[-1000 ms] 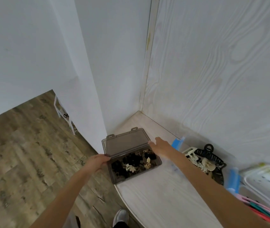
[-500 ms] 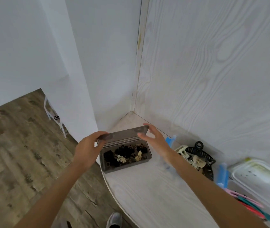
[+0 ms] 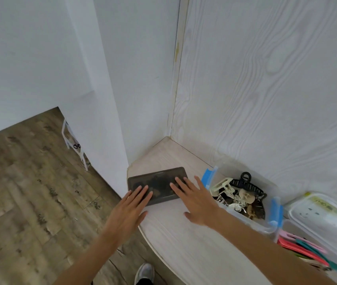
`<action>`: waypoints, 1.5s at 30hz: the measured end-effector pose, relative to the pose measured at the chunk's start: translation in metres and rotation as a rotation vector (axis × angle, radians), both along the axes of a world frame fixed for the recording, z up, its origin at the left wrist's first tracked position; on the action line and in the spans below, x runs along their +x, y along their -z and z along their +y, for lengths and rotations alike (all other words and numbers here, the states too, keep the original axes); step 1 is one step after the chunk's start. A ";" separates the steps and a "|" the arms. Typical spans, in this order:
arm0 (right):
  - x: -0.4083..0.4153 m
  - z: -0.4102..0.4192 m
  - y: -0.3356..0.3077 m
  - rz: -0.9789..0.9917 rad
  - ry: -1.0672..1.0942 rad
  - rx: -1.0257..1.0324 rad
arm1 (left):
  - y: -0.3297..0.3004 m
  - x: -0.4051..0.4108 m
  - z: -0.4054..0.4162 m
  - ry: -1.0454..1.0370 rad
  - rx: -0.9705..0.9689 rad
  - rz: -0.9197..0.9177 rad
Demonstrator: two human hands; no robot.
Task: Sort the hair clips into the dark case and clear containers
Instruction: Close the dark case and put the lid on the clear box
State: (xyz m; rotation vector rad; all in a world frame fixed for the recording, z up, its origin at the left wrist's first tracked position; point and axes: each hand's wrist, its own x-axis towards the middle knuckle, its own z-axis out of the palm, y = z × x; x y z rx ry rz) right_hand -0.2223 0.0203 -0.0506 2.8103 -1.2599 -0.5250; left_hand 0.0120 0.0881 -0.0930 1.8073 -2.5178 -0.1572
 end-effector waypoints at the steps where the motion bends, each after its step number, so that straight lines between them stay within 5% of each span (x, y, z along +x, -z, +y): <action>1: 0.002 0.001 -0.001 0.017 0.009 0.005 | -0.001 -0.003 0.001 -0.013 0.011 -0.008; 4: 0.003 -0.004 -0.004 -0.018 0.001 0.016 | -0.001 -0.007 -0.002 0.021 -0.130 -0.018; 10: 0.004 -0.003 -0.001 -0.110 0.018 0.017 | -0.003 -0.004 -0.007 0.012 -0.076 -0.137; 15: 0.017 -0.004 -0.007 0.009 0.053 -0.052 | -0.019 -0.010 -0.033 0.018 -0.040 -0.245; 29: 0.010 -0.097 -0.011 -0.034 0.355 0.024 | -0.043 -0.049 -0.179 0.002 0.156 -0.242; 41: 0.007 -0.112 -0.010 -0.077 0.399 0.027 | -0.060 -0.049 -0.207 0.007 0.306 -0.241; 45: -0.008 -0.095 -0.030 -0.297 0.478 0.110 | -0.082 -0.062 -0.193 -0.067 0.117 -0.090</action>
